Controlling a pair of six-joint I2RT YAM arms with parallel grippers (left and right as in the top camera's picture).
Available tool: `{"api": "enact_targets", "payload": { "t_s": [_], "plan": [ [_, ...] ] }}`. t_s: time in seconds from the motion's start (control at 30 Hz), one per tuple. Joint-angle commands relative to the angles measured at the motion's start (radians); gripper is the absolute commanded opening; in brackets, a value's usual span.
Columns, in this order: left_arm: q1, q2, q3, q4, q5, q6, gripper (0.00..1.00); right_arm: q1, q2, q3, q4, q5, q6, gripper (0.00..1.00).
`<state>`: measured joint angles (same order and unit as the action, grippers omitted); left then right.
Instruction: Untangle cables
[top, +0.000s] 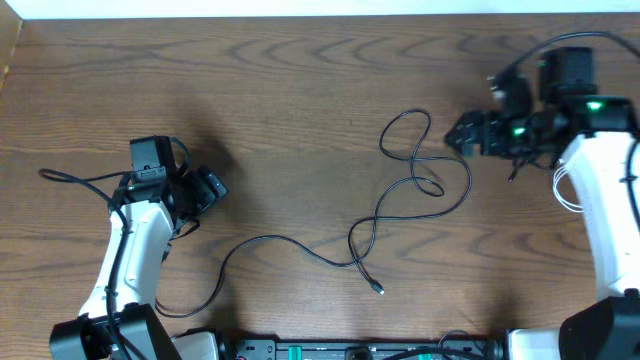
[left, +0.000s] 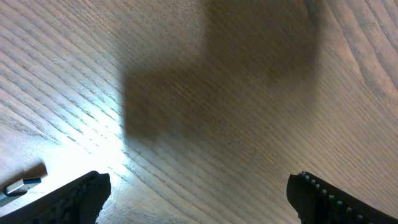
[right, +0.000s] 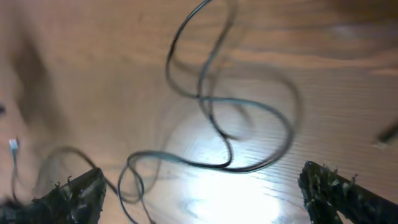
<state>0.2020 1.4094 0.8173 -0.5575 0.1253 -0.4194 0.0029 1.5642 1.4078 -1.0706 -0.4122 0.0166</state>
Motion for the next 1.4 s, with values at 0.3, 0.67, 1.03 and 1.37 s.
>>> {"api": "enact_targets", "payload": {
  "t_s": [0.3, 0.67, 1.03, 1.37],
  "plan": [
    [0.005, 0.007, 0.005, -0.08, -0.002, -0.005, 1.0, 0.251, 0.04, -0.196, 0.061, 0.2, -0.542, 0.99],
    [0.004, 0.008, 0.005, -0.109, -0.002, -0.005, 0.98, 0.297, 0.042, -0.457, 0.63, 0.488, -0.545, 0.99],
    [0.004, 0.008, 0.005, -0.118, -0.002, -0.005, 0.98, 0.288, 0.043, -0.664, 0.992, 0.398, -0.433, 0.91],
    [0.004, 0.008, 0.005, -0.204, 0.074, 0.003, 0.98, 0.245, 0.058, -0.693, 1.041, 0.148, -0.366, 0.33]
  ]
}}
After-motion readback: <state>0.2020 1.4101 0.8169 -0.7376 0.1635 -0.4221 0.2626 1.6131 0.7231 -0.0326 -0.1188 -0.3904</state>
